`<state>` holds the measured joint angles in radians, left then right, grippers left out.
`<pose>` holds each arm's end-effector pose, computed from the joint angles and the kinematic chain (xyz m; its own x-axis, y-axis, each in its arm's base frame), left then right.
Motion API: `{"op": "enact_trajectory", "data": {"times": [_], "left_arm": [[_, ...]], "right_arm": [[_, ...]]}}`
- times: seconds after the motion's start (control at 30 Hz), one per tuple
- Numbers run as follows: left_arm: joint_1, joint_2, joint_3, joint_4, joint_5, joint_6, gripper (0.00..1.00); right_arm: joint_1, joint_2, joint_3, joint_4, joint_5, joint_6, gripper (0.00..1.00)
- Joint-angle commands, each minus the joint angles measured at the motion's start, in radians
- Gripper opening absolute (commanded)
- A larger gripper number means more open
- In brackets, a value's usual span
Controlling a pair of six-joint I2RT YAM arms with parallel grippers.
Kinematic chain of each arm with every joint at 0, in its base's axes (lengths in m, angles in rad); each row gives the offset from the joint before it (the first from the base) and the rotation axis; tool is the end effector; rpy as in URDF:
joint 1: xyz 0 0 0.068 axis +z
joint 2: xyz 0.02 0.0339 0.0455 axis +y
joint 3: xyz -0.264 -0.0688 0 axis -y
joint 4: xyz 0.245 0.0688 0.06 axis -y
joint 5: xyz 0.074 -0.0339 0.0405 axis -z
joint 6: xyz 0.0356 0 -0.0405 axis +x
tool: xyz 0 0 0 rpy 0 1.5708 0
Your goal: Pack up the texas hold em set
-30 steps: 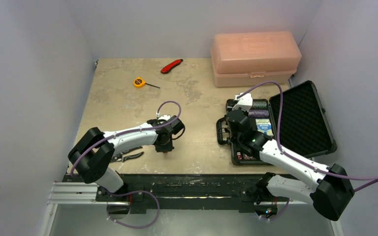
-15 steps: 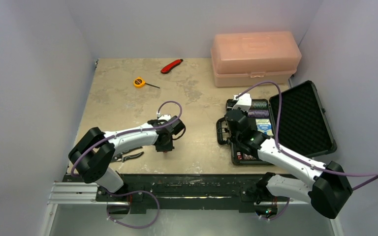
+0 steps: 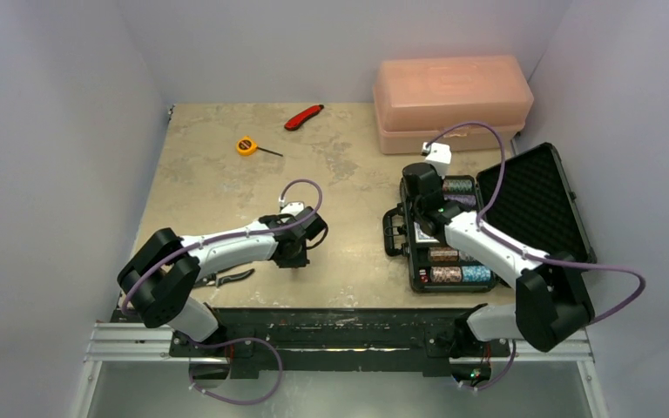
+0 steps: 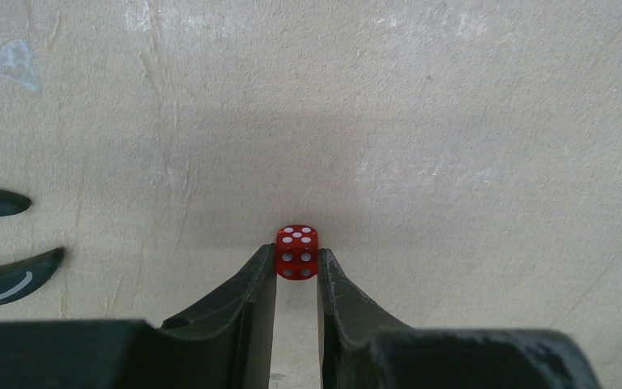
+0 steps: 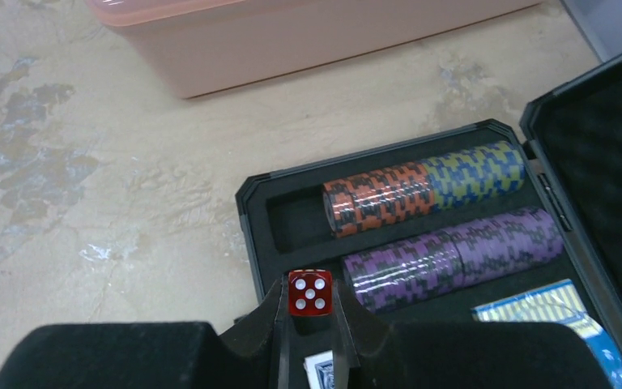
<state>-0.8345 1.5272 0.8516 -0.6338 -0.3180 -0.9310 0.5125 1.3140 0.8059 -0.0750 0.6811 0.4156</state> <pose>0.1862 -0.1889 0.1667 -0.9084 -0.1324 -0.3966 -0.1326 0.9908 -0.0270 0.2559 0.1183 0.2461 -0.4079 0.1304 -0.9037 0.2643 0.9642 0.0198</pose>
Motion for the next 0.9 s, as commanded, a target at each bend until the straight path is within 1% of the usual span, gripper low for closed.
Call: {"op": "enact_trajectory", "data": {"times": [0.0,0.43,0.63,0.87], "left_arm": [[-0.008,0.012,-0.036,0.073,0.028,0.011,0.01],[-0.016,0.009,-0.071,0.140,0.051,0.034,0.00],[-0.017,-0.005,-0.069,0.137,0.052,0.044,0.00],[-0.018,-0.009,-0.072,0.129,0.045,0.048,0.00]], "right_arm": [[-0.020,0.070,0.100,-0.002,-0.059,0.025,0.00],[-0.080,0.231,0.177,0.023,-0.068,-0.003,0.00],[-0.110,0.298,0.201,0.035,-0.086,-0.003,0.00],[-0.130,0.336,0.215,0.046,-0.108,-0.001,0.00]]}}
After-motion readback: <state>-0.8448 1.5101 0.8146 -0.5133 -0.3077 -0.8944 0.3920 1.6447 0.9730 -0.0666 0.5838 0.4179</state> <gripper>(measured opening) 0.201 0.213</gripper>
